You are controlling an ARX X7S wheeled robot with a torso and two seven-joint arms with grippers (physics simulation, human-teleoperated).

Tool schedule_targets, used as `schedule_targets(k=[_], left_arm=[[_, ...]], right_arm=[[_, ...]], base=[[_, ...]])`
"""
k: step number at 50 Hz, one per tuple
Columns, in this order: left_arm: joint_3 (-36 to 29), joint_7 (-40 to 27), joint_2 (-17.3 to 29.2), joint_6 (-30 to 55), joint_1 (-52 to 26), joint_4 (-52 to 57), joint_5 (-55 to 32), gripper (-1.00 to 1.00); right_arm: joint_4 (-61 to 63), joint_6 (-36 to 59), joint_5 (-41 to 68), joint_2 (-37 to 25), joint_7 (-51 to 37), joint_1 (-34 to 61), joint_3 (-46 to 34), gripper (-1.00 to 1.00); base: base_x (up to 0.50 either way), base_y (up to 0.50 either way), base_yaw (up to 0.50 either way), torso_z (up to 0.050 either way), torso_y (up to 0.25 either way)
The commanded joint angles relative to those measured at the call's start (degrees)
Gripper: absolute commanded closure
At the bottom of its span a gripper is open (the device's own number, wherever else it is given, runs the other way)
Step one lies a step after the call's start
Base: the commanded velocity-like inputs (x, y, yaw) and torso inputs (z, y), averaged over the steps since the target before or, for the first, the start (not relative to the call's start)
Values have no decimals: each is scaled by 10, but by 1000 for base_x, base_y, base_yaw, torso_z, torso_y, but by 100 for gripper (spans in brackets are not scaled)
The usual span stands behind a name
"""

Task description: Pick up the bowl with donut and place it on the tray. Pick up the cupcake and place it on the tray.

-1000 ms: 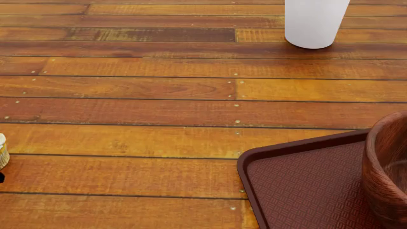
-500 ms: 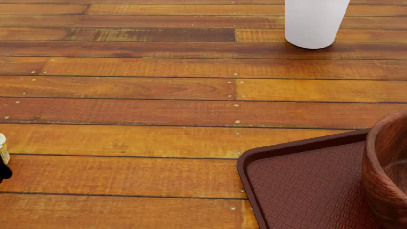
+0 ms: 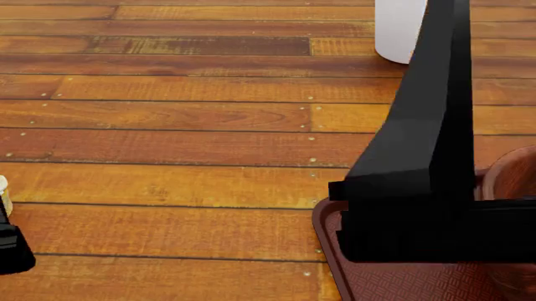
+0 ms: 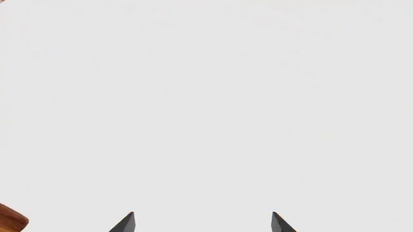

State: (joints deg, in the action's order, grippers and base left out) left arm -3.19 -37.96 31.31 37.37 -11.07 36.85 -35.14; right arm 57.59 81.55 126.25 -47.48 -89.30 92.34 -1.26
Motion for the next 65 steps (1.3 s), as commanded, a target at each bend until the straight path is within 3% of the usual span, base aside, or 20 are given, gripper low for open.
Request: schedule_targets(k=[1,16,27,47,65], left_arm=[[-36,-7,-10,-41,65,-30,56,-100],[-42,-6,-17,-44,69,-67,63,-100],[-68,8,-36,-31,-29,-158,78,-100],[-77,32,-111,-115,-122,-395,107,-100],[-74,22,-122,-134,-183,-455,127,-100]], right_arm=[[24,62,13,86,-7,-9,68,-100],[24,38,14,81,-6,-4,64,-100],[24,41,12,95,-7,-12,64,-100],[24,38,25,101,-6,-27,86,-100],[24,35,21,102,-7,-32,82,-100]], base=[[0,0,0,0,0],[0,0,0,0,0],[0,0,0,0,0],[0,0,0,0,0],[0,0,0,0,0]])
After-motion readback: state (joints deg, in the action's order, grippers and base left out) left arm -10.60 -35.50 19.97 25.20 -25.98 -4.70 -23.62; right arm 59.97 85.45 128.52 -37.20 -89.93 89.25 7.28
